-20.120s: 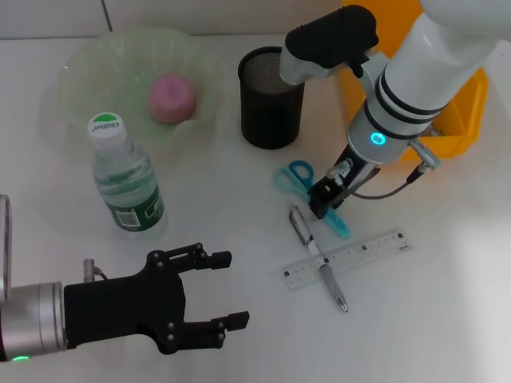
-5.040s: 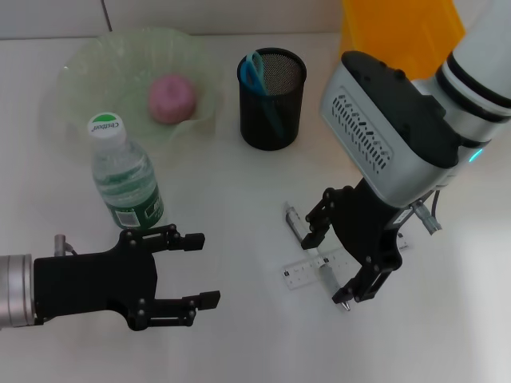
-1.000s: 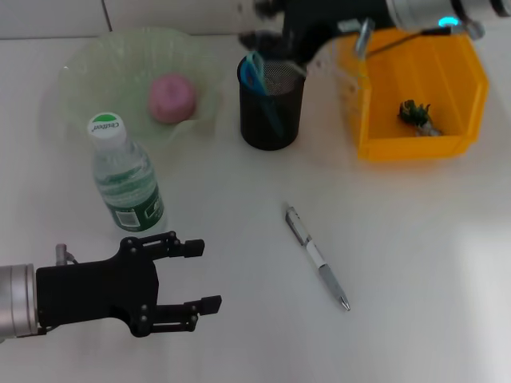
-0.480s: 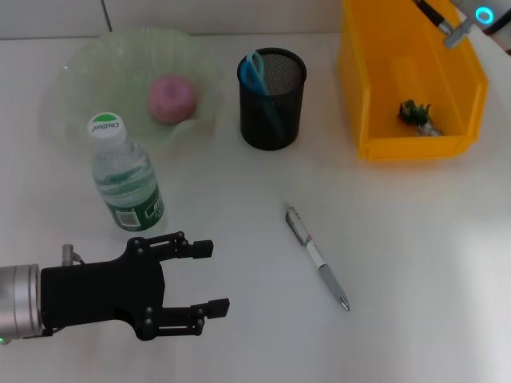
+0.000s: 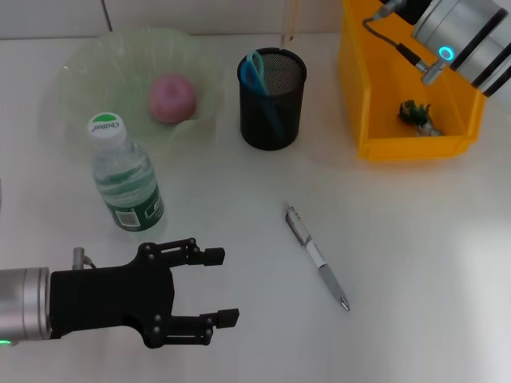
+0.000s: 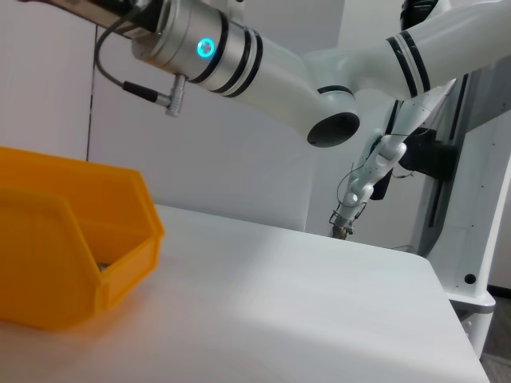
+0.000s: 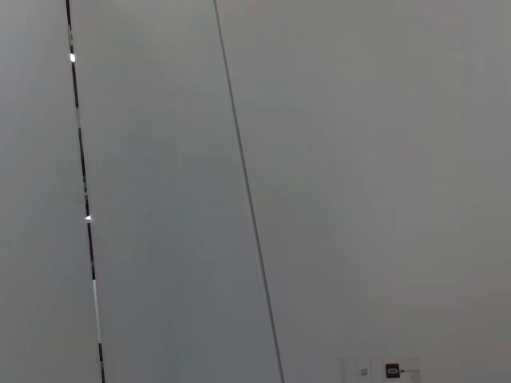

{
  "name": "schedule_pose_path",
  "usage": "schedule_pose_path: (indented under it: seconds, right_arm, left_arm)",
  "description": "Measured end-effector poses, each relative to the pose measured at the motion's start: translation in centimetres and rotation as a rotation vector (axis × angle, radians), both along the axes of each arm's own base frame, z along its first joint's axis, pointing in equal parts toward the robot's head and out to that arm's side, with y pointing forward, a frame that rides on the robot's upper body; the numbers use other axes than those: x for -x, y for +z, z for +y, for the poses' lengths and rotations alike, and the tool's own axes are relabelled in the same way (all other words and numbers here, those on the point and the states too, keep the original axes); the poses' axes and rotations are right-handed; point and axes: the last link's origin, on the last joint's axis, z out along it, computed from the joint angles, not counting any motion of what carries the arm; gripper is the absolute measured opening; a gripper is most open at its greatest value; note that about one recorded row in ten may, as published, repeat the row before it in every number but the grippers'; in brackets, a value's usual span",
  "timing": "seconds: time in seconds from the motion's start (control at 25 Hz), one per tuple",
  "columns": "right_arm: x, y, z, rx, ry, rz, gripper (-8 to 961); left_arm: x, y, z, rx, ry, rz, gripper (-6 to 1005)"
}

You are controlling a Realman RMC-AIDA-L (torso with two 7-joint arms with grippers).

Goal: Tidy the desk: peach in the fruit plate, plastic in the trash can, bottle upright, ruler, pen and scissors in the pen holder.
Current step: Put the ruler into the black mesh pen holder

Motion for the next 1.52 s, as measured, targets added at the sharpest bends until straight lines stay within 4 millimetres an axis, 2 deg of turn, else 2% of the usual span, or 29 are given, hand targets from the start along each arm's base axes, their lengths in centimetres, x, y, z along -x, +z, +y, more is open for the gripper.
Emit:
schedule_pose_path:
  seconds: [0.6,0.88,1.52]
  right_arm:
    - [-0.8,-1.1,0.4,-0.008,-0.040,-0.079,395]
    - [-0.9,-2.2,0.0,0.008,-0.024,-0.126,398]
    - [-1.4,-3.2,-0.2,0.022,-0.029,-0.190,404]
  left_arm:
    - [-0.6,-0.2,0.5,0.012,-0.026,-0.003,800]
    - [-0.8,-0.4,0.3,0.025,-0.027,-0.014,800]
    - [-0.8,-0.4,-0.1,0.017,-0.049,-0.043,800]
